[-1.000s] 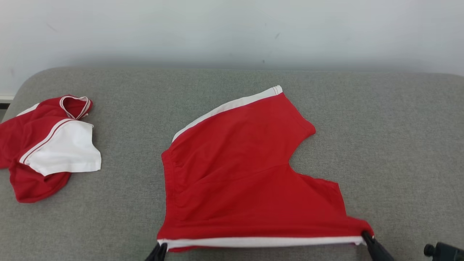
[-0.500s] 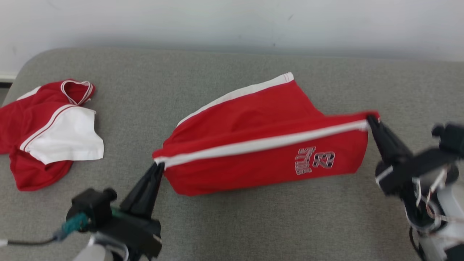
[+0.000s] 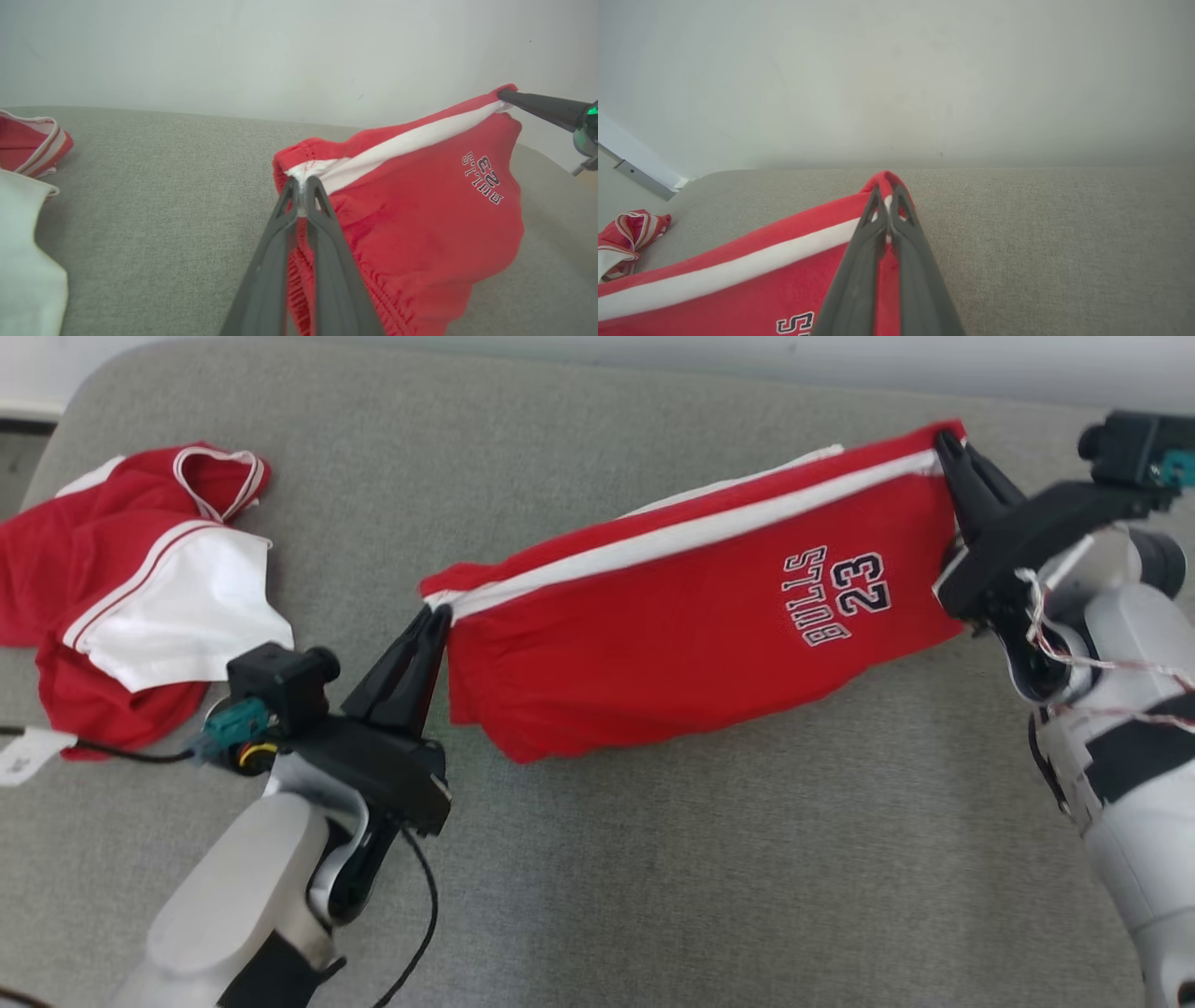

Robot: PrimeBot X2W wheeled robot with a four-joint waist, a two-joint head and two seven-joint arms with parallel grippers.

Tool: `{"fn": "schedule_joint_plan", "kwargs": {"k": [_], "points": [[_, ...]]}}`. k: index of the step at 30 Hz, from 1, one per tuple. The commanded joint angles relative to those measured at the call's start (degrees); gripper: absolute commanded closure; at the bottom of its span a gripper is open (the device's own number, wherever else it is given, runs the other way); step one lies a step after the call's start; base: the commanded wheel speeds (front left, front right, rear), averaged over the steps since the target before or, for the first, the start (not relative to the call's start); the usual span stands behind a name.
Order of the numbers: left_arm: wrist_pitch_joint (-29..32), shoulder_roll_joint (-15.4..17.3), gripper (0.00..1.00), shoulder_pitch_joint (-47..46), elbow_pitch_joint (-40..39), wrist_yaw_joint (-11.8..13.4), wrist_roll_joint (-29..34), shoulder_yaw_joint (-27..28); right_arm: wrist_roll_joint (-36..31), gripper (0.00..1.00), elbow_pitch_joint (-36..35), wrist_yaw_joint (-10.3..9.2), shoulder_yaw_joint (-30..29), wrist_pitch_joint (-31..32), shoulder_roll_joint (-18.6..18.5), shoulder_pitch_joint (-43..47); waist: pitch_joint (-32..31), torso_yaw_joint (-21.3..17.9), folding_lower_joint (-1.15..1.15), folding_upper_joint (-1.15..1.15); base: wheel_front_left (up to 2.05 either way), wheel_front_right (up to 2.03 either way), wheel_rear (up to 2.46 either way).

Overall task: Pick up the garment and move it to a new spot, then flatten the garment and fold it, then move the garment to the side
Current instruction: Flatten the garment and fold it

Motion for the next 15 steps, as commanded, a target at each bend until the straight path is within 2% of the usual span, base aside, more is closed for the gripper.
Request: {"fn": "schedule_joint_plan", "kwargs": {"k": [1, 9, 15], "points": [[-0.46, -0.34, 1.0, -1.17, 0.63, 0.11, -0.61, -0.52, -0.44, 1.0, 1.31, -0.11, 0.37, -0.63, 0.48, -1.29, 2.65, 2.14, -0.02, -0.01, 0.0, 0.0, 0.0], [-1.89, -1.09, 1.0, -7.44, 6.49, 0.09, -4.64, -7.08, -2.48, 1.0, 14.73, -0.1, 3.19, -5.35, 2.73, -9.95, 5.46, 3.77, -0.02, -0.01, 0.0, 0.0, 0.0], [-2.79, -1.19, 1.0, -9.57, 9.24, 0.08, -6.99, -10.67, -2.24, 1.0, 19.2, -0.1, 6.06, -8.32, 3.27, -12.21, 5.63, 3.83, -0.02, -0.01, 0.0, 0.0, 0.0]]}}
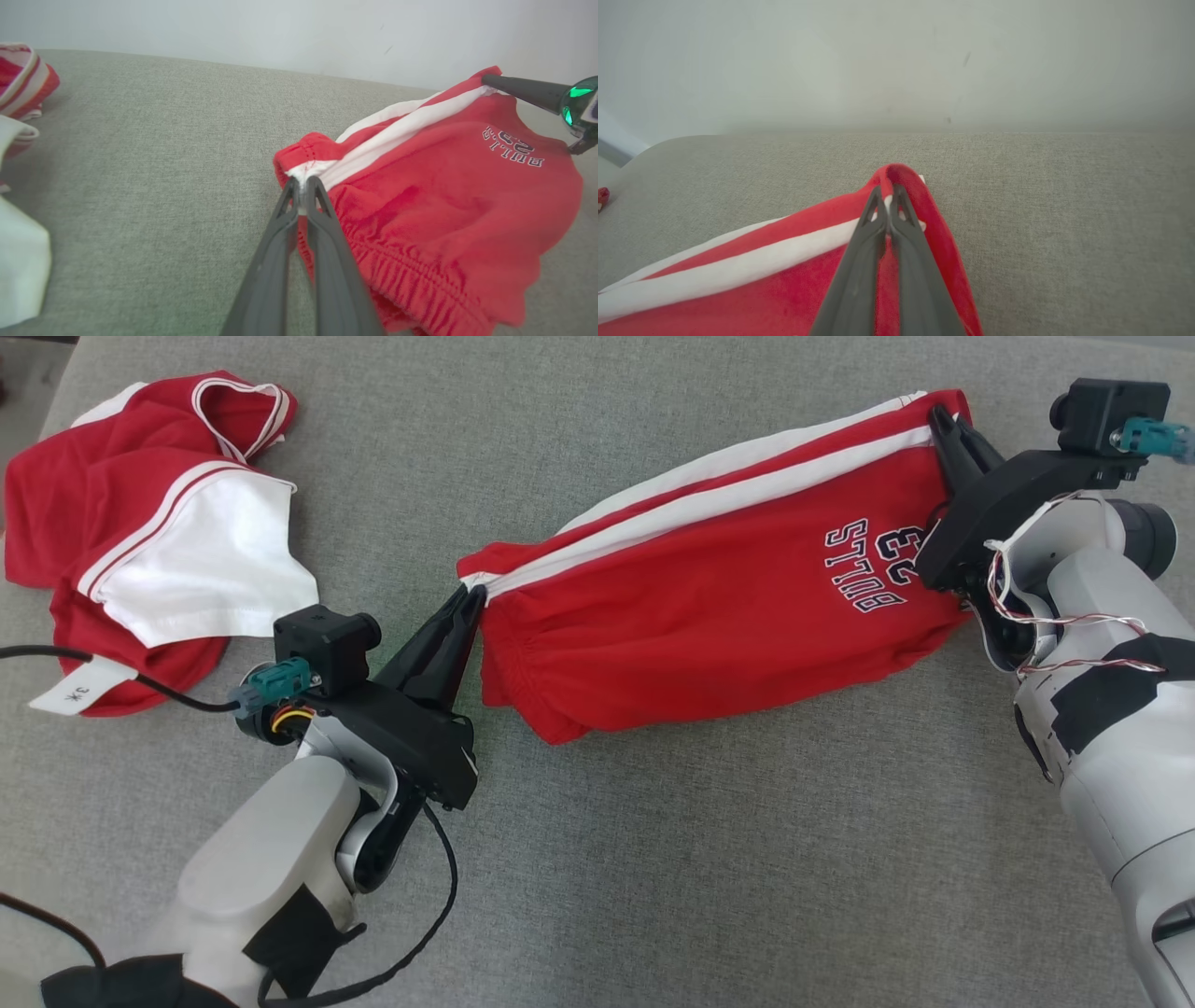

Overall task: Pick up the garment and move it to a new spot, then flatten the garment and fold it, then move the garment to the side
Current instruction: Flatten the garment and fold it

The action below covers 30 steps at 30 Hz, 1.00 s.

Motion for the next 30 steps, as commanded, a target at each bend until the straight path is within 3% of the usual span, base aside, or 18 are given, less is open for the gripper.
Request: {"fn": "schedule_joint_plan", "kwargs": {"k": [1, 3, 4, 5, 6, 12, 21, 30], "points": [[-0.56, 0.17, 1.0, -1.02, 0.76, 0.09, -0.88, -0.82, 0.34, 1.0, 0.93, -0.09, 1.02, -1.12, -0.05, -1.24, -0.1, -0.04, -0.01, -0.01, 0.0, 0.0, 0.0], [-0.66, 0.47, 1.0, -1.32, 1.21, 0.09, -1.54, -1.52, 0.98, 0.97, 1.76, -0.1, 1.82, -1.86, 0.05, -1.32, -0.26, -0.25, -0.01, -0.01, 0.0, 0.0, 0.0], [-0.73, 0.63, 1.0, -1.39, 1.71, 0.09, -1.65, -1.72, 1.1, 0.86, 2.1, -0.1, 2.25, -2.26, 0.05, -1.25, -0.33, -0.35, -0.01, -0.01, 0.0, 0.0, 0.0], [-0.77, 0.76, 0.88, -1.59, 2.12, 0.09, -1.63, -1.79, 1.23, 0.49, 2.37, -0.1, 2.62, -2.89, 0.06, -1.34, -0.42, -0.45, -0.01, -0.01, 0.0, 0.0, 0.0], [-0.84, 0.77, 0.0, -1.99, 2.34, 0.09, -1.09, -1.28, 2.11, 0.0, 2.77, -0.1, 3.2, -3.7, 0.34, -1.36, -0.81, -0.71, -0.01, -0.01, 0.0, 0.0, 0.0], [-0.81, 1.16, 0.0, 0.8, 1.04, 0.08, 1.22, 1.97, 4.03, 0.0, 2.41, -0.09, 5.43, -6.51, -0.49, 0.83, -2.95, -1.19, -0.01, -0.01, 0.0, 0.0, 0.0], [-0.77, 1.35, 0.0, 11.37, -7.23, 0.53, 11.66, 14.02, 8.17, 0.0, -1.15, -0.1, 10.81, -10.78, -3.42, 8.72, -8.65, -2.04, -0.01, -0.01, 0.0, 0.0, 0.0], [-0.78, -2.68, 0.0, 26.93, -21.98, 2.25, 24.68, 27.54, 12.25, 0.0, -1.78, -0.1, 11.79, -12.51, -5.19, 15.13, -11.06, -2.4, -0.01, -0.01, 0.0, 0.0, 0.0]]}}
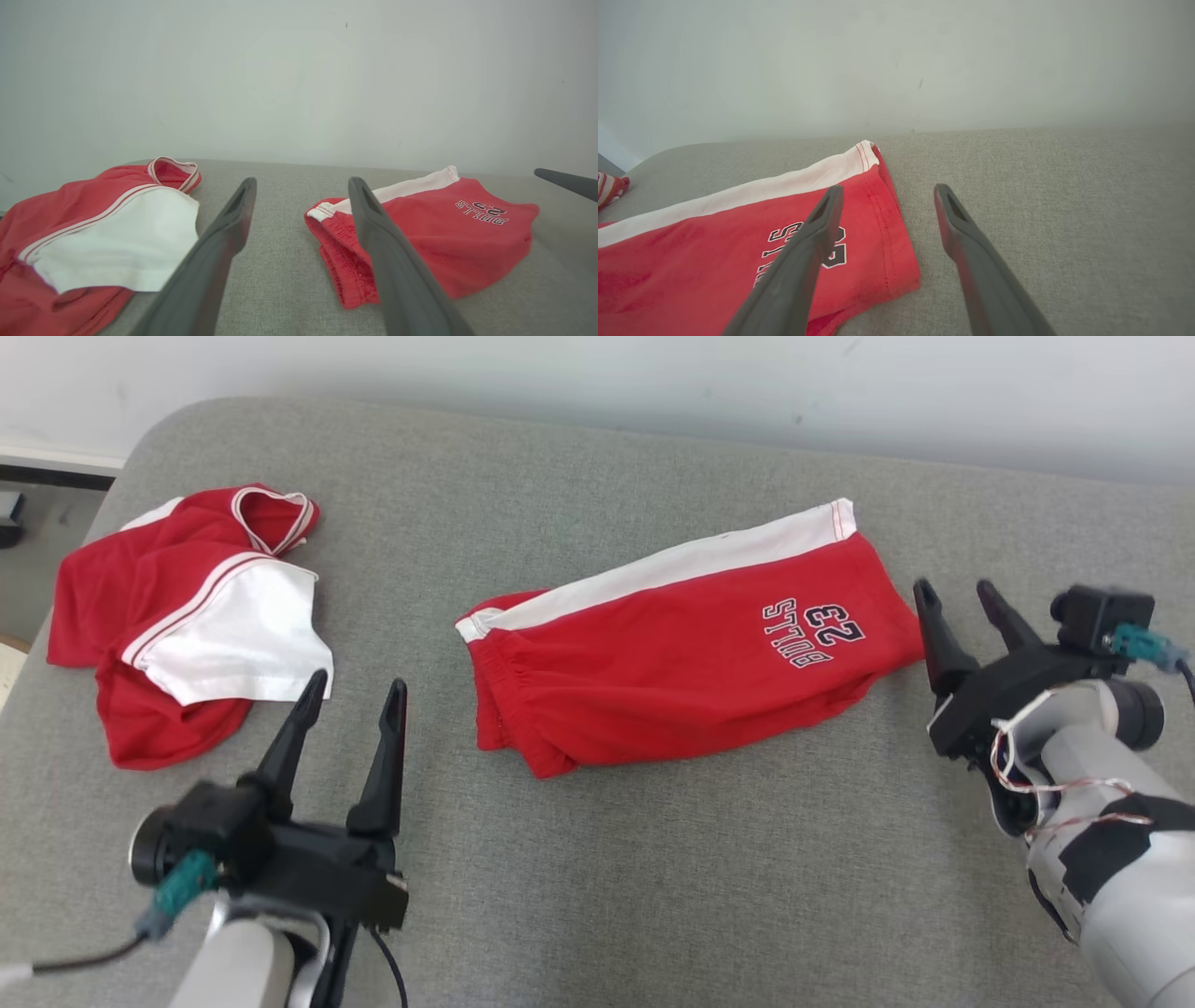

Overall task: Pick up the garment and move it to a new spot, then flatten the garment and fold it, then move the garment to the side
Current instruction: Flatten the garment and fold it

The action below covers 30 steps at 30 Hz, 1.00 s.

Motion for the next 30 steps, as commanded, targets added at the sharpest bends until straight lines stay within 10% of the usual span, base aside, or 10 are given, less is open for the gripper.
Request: {"fn": "schedule_joint_plan", "kwargs": {"k": [1, 11, 28, 29, 30], "points": [[-0.18, -1.0, 0.0, 2.53, -1.82, 0.23, 2.27, 1.37, 0.41, 0.0, 0.1, -0.1, -0.02, -0.38, -0.28, 1.32, -0.54, 0.21, 0.01, 0.0, 0.0, 0.0, 0.0], [-0.19, -7.85, 0.0, 13.99, -8.1, -0.88, 13.87, 8.39, -0.08, 0.0, 2.91, -0.11, -2.08, -0.46, 0.23, 3.79, -1.51, 2.36, 0.01, 0.0, 0.0, 0.0, 0.0], [-0.19, -11.19, 0.0, 16.98, -6.6, -1.9, 16.26, 11.76, -2.02, 0.0, 14.01, -0.11, -5.53, -0.47, 4.54, 3.94, -2.73, 6.25, 0.01, 0.0, 0.0, 0.0, 0.0], [-0.19, -11.21, 0.0, 16.95, -6.4, -1.94, 16.3, 11.67, -2.04, 0.16, 14.46, -0.1, -5.55, -0.42, 4.75, 4.09, -2.81, 6.42, 0.01, 0.0, 0.0, 0.0, 0.0], [-0.18, -11.23, 0.0, 16.9, -6.18, -1.97, 16.09, 11.47, -2.12, 0.55, 14.81, -0.11, -5.54, -0.37, 4.92, 4.25, -2.89, 6.62, 0.01, 0.0, 0.0, 0.0, 0.0]]}}
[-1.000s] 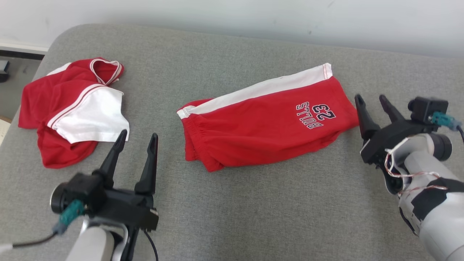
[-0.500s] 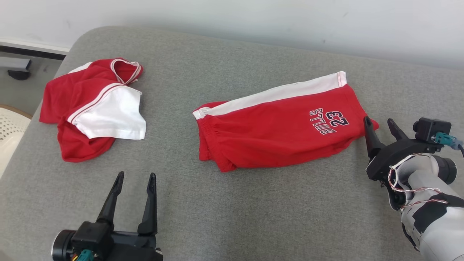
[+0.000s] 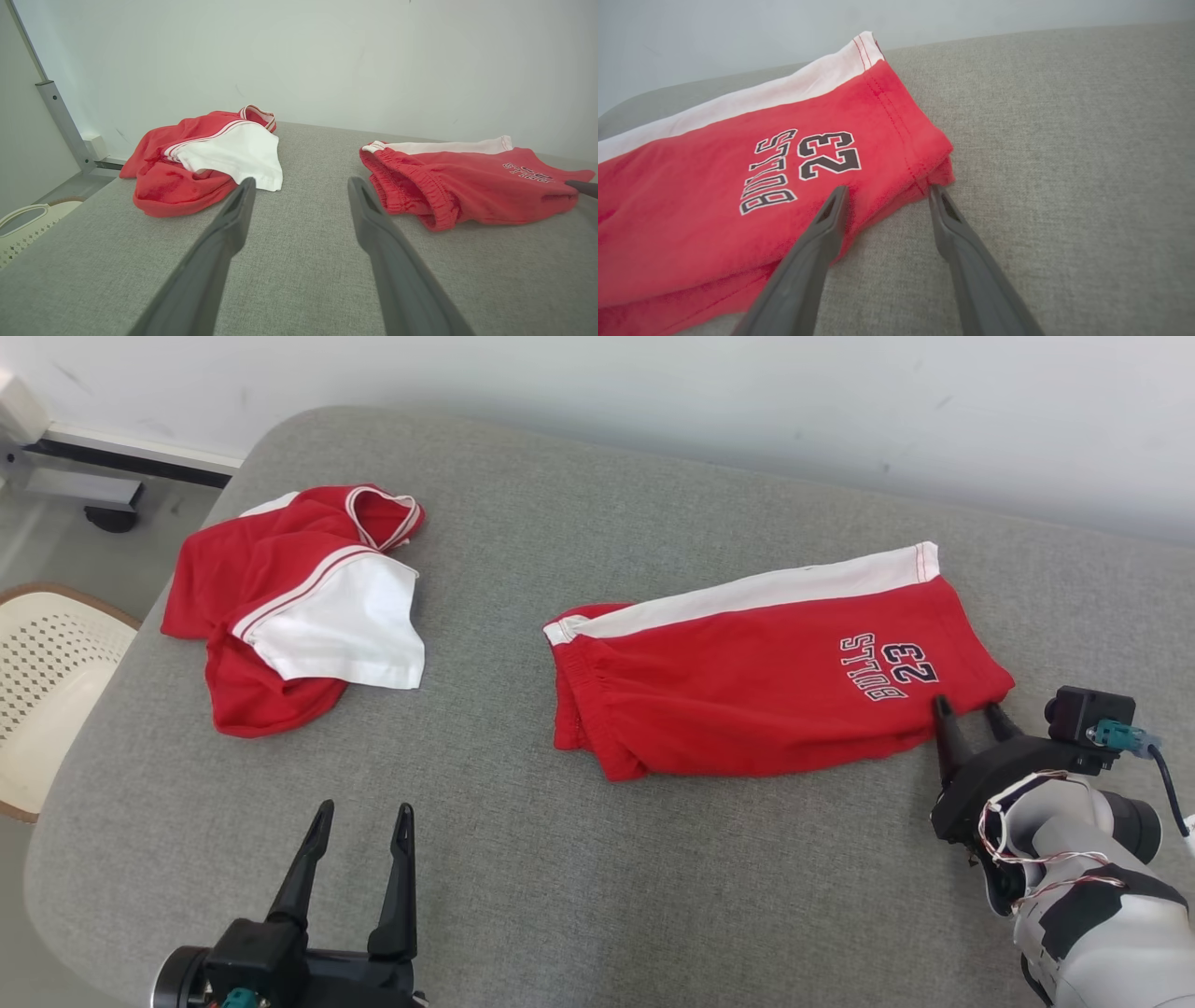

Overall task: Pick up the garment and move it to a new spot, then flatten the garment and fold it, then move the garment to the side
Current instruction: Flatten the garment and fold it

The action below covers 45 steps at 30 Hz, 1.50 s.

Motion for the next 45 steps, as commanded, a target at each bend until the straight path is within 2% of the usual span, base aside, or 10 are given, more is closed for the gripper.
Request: {"fn": "schedule_joint_plan", "kwargs": {"k": [1, 2, 12, 21, 32, 39, 45], "points": [[-0.18, -0.12, 0.0, 0.3, 0.23, -0.33, -0.07, -0.13, 0.01, 0.77, 0.27, -0.09, -0.06, 0.07, 0.27, 0.79, -0.24, 0.33, 0.01, 0.0, 0.0, 0.0, 0.0], [-0.18, -0.1, 0.0, 0.27, 0.38, -0.35, -0.19, -0.16, -0.06, 1.0, 0.49, -0.1, -0.14, 0.06, 0.27, 0.86, -0.28, 0.41, 0.01, 0.0, 0.0, 0.0, 0.0], [-0.19, -0.11, 0.0, 1.7, 1.95, -0.3, 0.5, 0.23, 0.61, 1.0, 0.06, -0.1, -3.06, -0.01, -0.3, 3.45, -2.93, -0.49, 0.01, 0.0, 0.0, 0.0, 0.0], [-0.19, -0.06, 0.0, 4.24, 2.29, -0.28, 1.66, 1.08, 0.83, 1.0, -13.43, -0.1, -7.89, -0.03, 0.02, 12.93, -7.23, -3.89, 0.01, 0.0, 0.0, 0.0, 0.0], [-0.19, 0.03, 0.0, 6.08, 2.55, -0.29, 1.8, 0.81, 0.39, 1.0, -30.87, -0.1, -14.8, -0.03, 0.73, 26.94, -9.33, -6.1, 0.01, 0.0, 0.0, 0.0, 0.0], [-0.2, 0.26, 0.0, 7.63, 2.4, -0.29, 1.67, 0.91, -2.22, 1.0, -36.92, -0.1, -17.92, -0.03, 2.01, 35.99, -10.56, -7.24, 0.01, 0.0, 0.0, 0.0, 0.0], [-0.19, 0.38, 0.0, 8.22, 2.6, -0.29, 1.23, 0.97, -4.99, 1.0, -38.89, -0.1, -20.32, -0.04, 3.6, 40.51, -11.19, -7.99, 0.01, 0.0, 0.0, 0.0, 0.0]]}}
